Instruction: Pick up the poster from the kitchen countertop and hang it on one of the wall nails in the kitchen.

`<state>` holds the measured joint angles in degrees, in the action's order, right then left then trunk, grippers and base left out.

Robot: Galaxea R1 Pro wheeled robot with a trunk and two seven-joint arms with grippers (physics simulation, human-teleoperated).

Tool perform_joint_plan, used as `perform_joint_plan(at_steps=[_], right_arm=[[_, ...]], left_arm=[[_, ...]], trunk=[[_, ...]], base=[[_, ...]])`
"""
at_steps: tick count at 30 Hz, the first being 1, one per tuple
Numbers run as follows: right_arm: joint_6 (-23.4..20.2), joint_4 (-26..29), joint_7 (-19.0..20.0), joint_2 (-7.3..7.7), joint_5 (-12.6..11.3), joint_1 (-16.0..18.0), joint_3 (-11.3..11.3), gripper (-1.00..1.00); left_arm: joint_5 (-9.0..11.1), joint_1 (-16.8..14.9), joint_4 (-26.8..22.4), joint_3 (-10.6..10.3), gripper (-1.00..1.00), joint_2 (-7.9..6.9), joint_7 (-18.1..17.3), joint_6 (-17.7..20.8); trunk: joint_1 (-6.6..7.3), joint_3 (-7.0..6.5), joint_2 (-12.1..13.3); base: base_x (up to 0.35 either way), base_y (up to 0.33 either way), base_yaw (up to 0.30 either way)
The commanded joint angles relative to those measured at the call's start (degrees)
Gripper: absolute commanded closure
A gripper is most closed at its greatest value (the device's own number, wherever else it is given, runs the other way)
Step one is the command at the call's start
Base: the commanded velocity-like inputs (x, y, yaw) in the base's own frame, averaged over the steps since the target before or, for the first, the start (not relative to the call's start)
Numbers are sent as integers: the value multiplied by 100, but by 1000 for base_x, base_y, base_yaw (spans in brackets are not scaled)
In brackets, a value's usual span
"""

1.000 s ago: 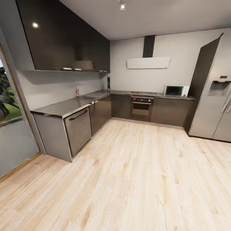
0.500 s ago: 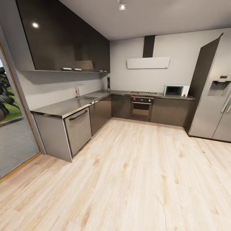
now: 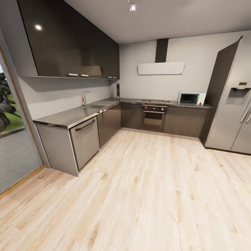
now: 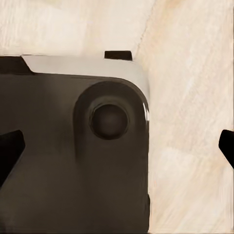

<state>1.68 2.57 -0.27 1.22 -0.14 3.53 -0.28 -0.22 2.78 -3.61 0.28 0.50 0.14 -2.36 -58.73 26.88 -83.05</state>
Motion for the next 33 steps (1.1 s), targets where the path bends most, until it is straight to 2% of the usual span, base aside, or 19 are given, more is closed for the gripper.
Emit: perform_joint_plan(at_steps=[1,4,5,9,14,21,33], right_arm=[[51,29,-8,11,-3,36,-5,-100],[147,127,-17,30,-3,135,-12,-100],[563,2223,-18,31,-3,214,-13,-100],[592,2598,-19,43,-9,228,-13,-100],[601,2706,-25,50,-12,228,-9,-100],[605,2737,-38,58,-5,197,-8,-100],[606,2733,-35,112,18,184,5,-100]], left_arm=[[-5,7,-42,5,-100,-33,4,-41],[-10,15,-138,8,-100,-116,9,-119],[-10,16,-3426,8,-100,-122,9,-124],[-11,19,-3663,22,-100,-142,11,-140],[-12,20,-3705,39,-100,-153,12,-146],[-6,21,-3602,50,-100,-232,5,-147],[-5,21,-3578,51,-100,-258,3,-150]], trunk=[[0,5,-3],[0,5,-3],[0,5,-3],[0,5,-3],[0,5,-3],[0,5,-3],[0,5,-3]], base=[[0,0,0],[0,0,0],[0,0,0],[3,0,0],[130,0,0],[291,0,0],[333,0,0]])
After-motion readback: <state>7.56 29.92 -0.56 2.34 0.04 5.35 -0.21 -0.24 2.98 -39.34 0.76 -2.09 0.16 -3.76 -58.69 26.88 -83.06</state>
